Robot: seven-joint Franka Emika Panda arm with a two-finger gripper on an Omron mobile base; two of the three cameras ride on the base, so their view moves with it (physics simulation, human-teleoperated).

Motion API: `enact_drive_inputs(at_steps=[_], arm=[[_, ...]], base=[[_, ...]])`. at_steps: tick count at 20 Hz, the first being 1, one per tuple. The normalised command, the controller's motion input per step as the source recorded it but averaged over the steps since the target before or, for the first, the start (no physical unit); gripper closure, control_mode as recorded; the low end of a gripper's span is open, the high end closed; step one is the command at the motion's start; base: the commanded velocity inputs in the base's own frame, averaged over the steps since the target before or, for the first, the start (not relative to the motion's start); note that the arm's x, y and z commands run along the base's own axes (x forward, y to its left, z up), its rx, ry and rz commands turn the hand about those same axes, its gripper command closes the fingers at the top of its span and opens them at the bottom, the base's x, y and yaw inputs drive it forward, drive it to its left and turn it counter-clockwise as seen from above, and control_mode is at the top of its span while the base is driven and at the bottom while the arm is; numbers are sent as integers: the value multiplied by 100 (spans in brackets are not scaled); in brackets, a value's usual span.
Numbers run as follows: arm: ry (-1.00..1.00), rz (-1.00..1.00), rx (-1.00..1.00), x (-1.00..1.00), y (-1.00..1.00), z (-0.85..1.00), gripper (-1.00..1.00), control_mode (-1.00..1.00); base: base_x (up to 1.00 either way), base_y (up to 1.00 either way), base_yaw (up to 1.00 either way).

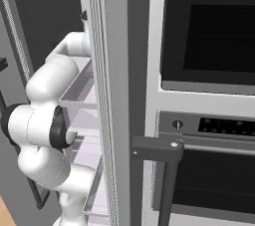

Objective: Take the strawberry from the fridge and place it on top of the pancake, located on the dining counter.

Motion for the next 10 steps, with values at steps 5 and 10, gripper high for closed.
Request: enact_drive_inputs(at_steps=[5,10], arm=[[3,-2,0,-13,0,-18,100,-100],[5,-4,0,-22,-2,-23,100,-100]], base=[[0,0,0],[0,0,0]])
